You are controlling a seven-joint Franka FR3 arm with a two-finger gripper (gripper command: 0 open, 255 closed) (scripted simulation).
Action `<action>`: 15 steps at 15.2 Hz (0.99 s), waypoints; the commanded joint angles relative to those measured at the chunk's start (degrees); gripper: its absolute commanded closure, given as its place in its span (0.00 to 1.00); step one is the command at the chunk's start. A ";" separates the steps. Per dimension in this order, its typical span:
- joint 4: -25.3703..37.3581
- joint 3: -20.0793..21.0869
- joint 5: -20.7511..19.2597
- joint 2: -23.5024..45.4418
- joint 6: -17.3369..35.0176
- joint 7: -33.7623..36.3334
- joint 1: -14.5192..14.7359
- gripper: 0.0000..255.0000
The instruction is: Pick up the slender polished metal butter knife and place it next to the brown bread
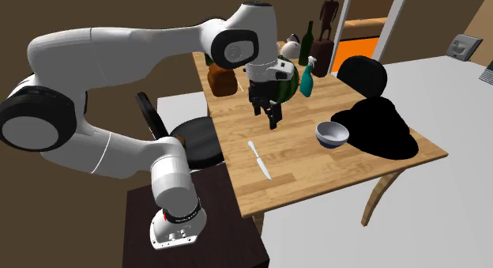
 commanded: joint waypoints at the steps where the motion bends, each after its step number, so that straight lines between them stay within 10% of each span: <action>1: 0.00 0.00 0.00 0.00 0.00 0.00 0.00 0.00; 15: -21.51 -18.91 -1.59 6.51 28.47 -56.29 21.12 0.00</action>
